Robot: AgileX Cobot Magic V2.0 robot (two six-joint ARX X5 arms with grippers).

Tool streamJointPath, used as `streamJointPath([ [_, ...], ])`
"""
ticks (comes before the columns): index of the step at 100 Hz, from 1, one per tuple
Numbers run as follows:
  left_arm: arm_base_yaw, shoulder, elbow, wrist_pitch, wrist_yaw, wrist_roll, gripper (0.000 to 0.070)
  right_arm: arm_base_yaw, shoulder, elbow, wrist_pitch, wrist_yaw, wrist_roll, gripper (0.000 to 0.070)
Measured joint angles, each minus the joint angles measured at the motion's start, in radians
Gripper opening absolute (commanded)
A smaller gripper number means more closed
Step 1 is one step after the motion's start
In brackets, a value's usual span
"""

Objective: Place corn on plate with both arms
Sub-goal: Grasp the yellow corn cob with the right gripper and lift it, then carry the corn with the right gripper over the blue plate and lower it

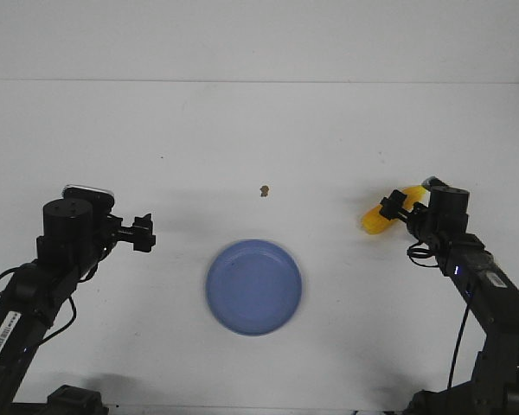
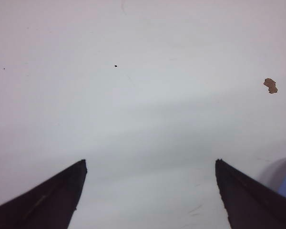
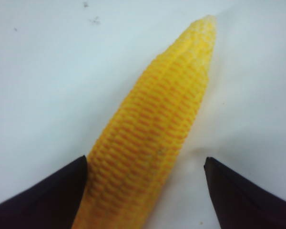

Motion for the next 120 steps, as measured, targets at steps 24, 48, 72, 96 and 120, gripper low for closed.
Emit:
streamJointPath([
  [24,0.000,0.000,0.000,0.000,0.000,0.000,0.0549,0.005,0.013,0.002,0.025,-0.040,0.000,0.0286],
  [48,0.000,0.000,0.000,0.000,0.000,-0.001,0.0549,0.003,0.026,0.007,0.033,-0.093,0.000,0.0044],
  [72,0.000,0.000,0.000,0.000,0.000,-0.002,0.0548,0.006,0.024,0.007,0.022,-0.151,-0.002,0.0032],
  [96,0.000,0.000,0.000,0.000,0.000,-0.002,0.0548,0.103,-0.151,-0.001,-0.067,-0.248,-0.012,0.0032],
  [120,0.000,0.000,0.000,0.000,0.000,-0.003,0.0548,0.367,-0.293,0.002,-0.229,-0.243,-0.061,0.0035],
])
